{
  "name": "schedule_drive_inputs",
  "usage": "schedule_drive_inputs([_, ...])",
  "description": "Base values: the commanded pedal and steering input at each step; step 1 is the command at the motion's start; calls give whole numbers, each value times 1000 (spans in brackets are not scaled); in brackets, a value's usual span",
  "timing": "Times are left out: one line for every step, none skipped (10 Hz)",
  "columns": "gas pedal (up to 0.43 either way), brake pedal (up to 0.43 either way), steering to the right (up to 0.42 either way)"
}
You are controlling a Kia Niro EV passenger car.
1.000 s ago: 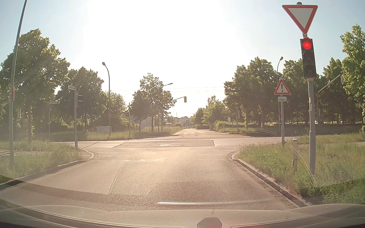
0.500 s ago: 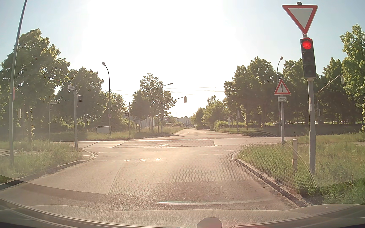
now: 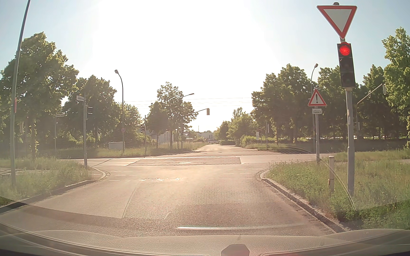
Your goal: Follow the waypoints while adhering to traffic rules and regulations
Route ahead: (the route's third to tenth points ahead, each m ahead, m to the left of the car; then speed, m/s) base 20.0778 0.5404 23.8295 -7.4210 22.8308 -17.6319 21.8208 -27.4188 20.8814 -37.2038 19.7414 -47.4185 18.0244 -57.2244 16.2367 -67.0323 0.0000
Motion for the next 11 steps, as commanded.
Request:
schedule_drive_inputs([0,280,-16])
schedule_drive_inputs([0,280,-16])
schedule_drive_inputs([0,280,-16])
schedule_drive_inputs([0,280,-16])
schedule_drive_inputs([0,280,-16])
schedule_drive_inputs([0,280,-16])
schedule_drive_inputs([0,280,-16])
schedule_drive_inputs([0,280,-16])
schedule_drive_inputs([0,280,-16])
schedule_drive_inputs([0,280,-16])
schedule_drive_inputs([0,280,-16])
